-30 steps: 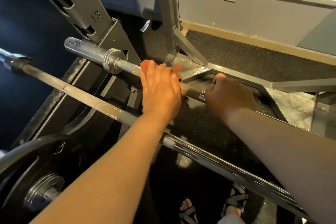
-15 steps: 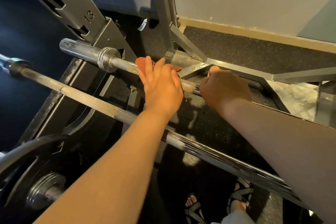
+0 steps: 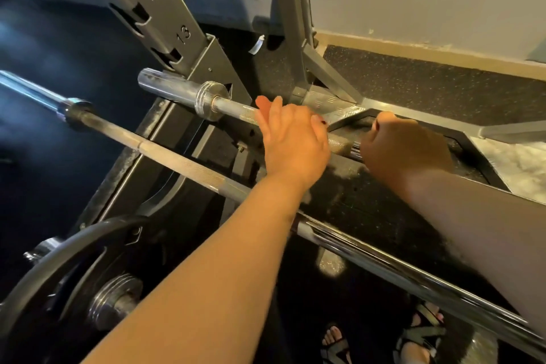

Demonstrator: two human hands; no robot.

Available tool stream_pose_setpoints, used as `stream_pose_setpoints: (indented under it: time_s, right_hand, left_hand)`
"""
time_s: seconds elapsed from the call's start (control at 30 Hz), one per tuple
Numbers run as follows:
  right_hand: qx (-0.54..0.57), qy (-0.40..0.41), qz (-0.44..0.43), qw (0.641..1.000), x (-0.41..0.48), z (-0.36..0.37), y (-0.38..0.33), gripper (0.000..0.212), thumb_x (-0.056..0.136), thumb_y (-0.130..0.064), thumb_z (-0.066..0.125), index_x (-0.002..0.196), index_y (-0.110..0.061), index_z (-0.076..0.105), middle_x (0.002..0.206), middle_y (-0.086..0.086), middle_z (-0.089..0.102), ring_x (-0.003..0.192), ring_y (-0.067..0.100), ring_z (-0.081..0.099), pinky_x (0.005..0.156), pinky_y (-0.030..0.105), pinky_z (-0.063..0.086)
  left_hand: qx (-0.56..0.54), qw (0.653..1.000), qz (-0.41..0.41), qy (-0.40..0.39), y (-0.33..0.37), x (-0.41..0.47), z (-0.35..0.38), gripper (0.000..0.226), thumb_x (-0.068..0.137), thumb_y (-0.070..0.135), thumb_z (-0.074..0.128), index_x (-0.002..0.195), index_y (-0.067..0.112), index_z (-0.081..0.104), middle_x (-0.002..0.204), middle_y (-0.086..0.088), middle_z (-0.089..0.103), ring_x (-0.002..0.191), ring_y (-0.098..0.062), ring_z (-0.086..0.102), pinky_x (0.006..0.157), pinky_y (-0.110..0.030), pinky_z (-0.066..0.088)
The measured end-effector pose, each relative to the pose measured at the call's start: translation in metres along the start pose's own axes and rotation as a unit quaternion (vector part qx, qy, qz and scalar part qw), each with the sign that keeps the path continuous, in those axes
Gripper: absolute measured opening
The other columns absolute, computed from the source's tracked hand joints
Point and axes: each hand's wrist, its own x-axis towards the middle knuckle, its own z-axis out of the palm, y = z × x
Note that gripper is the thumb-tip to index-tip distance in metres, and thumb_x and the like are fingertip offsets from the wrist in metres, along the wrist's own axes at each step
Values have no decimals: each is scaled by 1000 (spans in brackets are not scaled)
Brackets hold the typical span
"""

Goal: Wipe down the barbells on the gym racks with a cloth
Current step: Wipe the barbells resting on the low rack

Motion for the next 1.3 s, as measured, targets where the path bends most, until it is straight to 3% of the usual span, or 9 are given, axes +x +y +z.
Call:
stream_pose_setpoints:
  time_s: [0.2,0.4,0.5,0.63,0.7,0.8,0.93,1.1,1.3]
  right_hand:
    - [2,5,3,1000,1,3,2,25,105,-32,37,91,-18,52,72,4,53,63,17,51,61,34,42]
    - [-5,-3,9,1000,0,2,0,24,105,-31,38,92,-18,53,71,5,55,62,16,52,55,31,35]
    - [-5,7,-22,1000,0,2,0,28,106,-30,39,115,-14,59,85,12,63,74,26,61,62,34,43]
    - [-71,56,-125,988,5,5,-1,49,104,-27,53,141,4,50,95,26,69,79,41,67,68,48,56]
    - [-38,14,-104,994,10,3,-7,43,105,-21,54,138,7,51,96,27,67,73,38,66,65,49,58]
    - [-35,-3,-117,992,16,11,-5,16,102,-6,53,100,7,61,116,38,60,62,32,62,54,42,57]
    - [-46,-9,-111,993,15,9,-11,26,103,-10,43,101,7,62,117,35,57,71,37,64,60,45,58]
    - [17,78,-108,991,13,9,-19,20,103,-19,41,115,-10,55,78,9,59,69,28,60,66,45,55]
    - [-8,47,-108,993,12,8,-18,33,102,-20,40,131,-12,54,86,13,61,79,30,60,73,44,55]
  left_hand:
    - [38,977,191,-82,-18,-11,-20,38,109,32,27,135,24,54,141,0,52,150,-21,23,126,-52,2]
    - [16,1000,10,5,-27,9,-19,34,101,28,36,112,14,65,122,-6,60,141,-32,35,121,-60,14]
    - [54,994,91,-39,11,-11,0,23,95,20,51,108,23,69,115,-2,64,134,-30,39,116,-60,22]
    - [-38,981,153,-113,11,-20,-10,27,106,24,41,119,21,64,126,-6,60,134,-28,41,119,-56,24]
    - [8,976,194,-99,4,-16,-20,23,106,25,44,115,20,65,122,-5,63,134,-27,41,123,-53,15]
    - [29,966,243,-83,-3,-9,-25,22,104,24,45,109,19,65,112,-2,66,122,-25,50,123,-50,16]
    - [41,961,262,-75,-14,-4,-25,26,105,30,40,106,23,65,108,2,64,115,-22,53,119,-47,20]
    - [75,982,174,-6,-58,10,-31,30,103,30,37,117,16,60,118,-6,59,130,-28,46,122,-57,21]
    - [6,999,-26,24,-53,27,-30,27,104,23,39,113,11,61,127,-8,53,144,-30,25,122,-58,13]
